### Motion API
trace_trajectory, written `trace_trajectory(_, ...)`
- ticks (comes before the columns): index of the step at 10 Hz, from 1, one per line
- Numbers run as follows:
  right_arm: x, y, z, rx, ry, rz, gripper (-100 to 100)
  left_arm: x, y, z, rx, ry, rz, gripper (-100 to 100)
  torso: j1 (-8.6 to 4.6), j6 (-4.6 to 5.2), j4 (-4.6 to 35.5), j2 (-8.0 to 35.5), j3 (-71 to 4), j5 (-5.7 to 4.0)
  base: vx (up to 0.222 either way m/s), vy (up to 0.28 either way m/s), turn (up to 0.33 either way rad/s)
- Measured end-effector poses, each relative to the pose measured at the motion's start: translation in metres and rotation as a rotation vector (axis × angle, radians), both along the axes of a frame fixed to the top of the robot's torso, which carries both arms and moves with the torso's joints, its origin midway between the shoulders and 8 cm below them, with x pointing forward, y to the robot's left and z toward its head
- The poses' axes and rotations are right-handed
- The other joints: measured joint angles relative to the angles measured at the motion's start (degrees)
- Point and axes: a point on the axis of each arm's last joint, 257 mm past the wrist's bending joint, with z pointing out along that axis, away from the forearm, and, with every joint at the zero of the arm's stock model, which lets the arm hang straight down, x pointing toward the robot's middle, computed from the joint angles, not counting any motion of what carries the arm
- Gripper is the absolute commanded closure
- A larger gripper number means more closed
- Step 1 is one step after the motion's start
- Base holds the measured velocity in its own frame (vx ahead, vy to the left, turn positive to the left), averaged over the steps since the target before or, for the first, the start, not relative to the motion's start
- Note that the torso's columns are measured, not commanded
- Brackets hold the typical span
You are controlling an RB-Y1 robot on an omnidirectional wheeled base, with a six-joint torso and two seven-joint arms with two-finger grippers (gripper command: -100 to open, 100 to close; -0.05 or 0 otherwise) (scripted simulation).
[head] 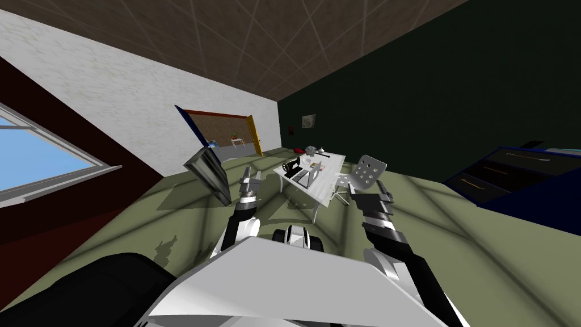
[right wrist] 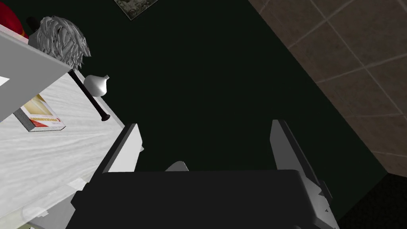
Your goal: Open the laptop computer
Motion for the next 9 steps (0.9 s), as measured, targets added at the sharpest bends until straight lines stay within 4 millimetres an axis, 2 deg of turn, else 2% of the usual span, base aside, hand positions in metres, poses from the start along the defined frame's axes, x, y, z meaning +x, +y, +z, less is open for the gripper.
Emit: trace_trajectory(9,0.007,-0.009,-0.031,0.358,0.083,0.141,-100,0.0,0.0,0.0,0.0,0.0,0.0,0,0.05,0.0,-0.04,-0.15,-0.09,0.01,0.068,0.06,-0.023)
